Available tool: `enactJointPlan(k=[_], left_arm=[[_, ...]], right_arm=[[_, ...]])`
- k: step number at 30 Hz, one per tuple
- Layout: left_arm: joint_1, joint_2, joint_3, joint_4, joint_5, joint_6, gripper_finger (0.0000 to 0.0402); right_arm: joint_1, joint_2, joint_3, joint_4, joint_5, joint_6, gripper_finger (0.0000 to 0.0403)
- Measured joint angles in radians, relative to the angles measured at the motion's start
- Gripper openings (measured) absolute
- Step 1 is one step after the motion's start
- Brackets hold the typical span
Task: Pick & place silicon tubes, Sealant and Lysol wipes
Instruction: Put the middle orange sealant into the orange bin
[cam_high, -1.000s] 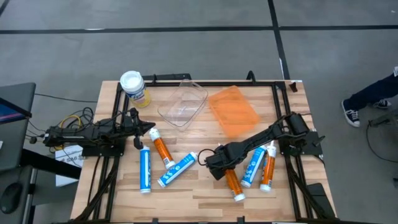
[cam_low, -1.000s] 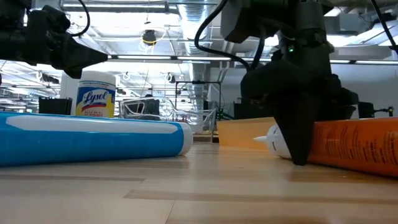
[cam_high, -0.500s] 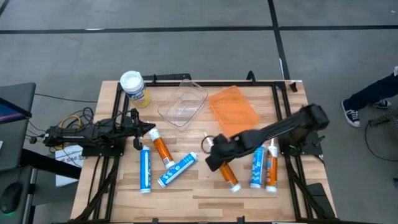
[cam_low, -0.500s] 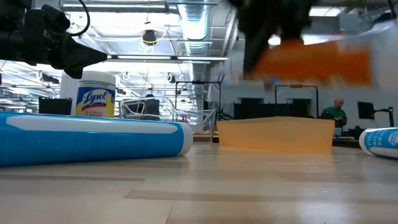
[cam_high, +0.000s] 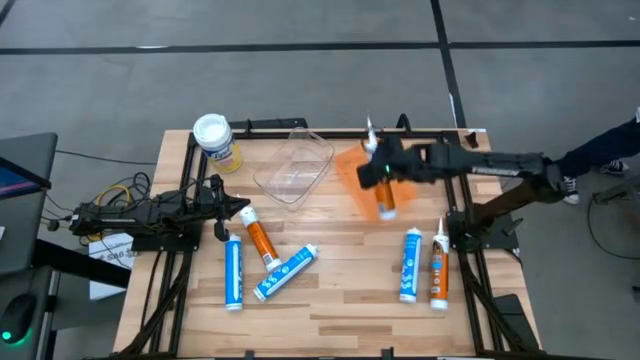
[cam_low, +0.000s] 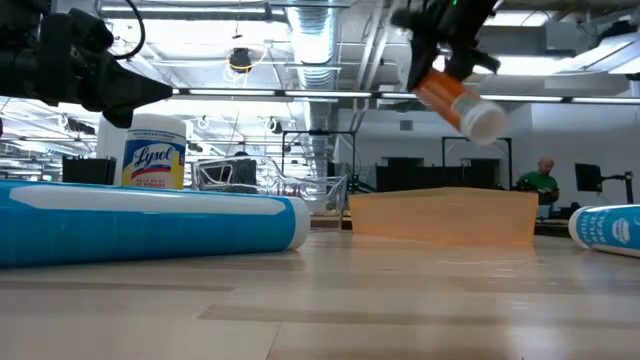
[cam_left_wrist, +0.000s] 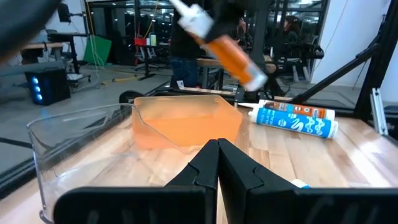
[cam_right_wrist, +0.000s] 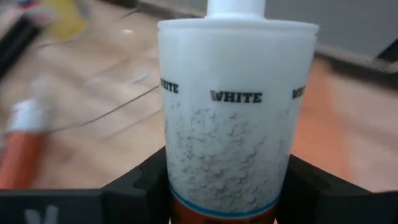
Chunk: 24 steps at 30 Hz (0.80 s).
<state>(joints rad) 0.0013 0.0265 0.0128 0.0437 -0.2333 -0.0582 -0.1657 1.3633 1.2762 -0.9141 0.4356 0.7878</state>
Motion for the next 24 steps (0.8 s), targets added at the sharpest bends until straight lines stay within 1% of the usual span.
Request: enactJointPlan(k=[4, 9, 17, 24], left_arm=[[0.000, 0.000, 0.000, -0.001, 0.013, -0.063, 0.0000], [0.000, 0.000, -0.001, -0.003, 0.052, -0.070, 0.0000], [0.000, 0.000, -0.001, -0.005, 0.055, -0.069, 0.0000], [0.000, 0.000, -0.001, -0.005, 0.055, -0.069, 0.0000]], right_arm=[[-0.124, 0.052, 0.000, 0.024, -0.040, -0.128, 0.0191], [-0.214, 0.123, 0.000, 0.039, -0.090, -0.237, 0.0191], [-0.271, 0.235, 0.000, 0.039, -0.092, -0.347, 0.0191], [-0.282, 0.342, 0.000, 0.040, -0.087, -0.372, 0.0190]])
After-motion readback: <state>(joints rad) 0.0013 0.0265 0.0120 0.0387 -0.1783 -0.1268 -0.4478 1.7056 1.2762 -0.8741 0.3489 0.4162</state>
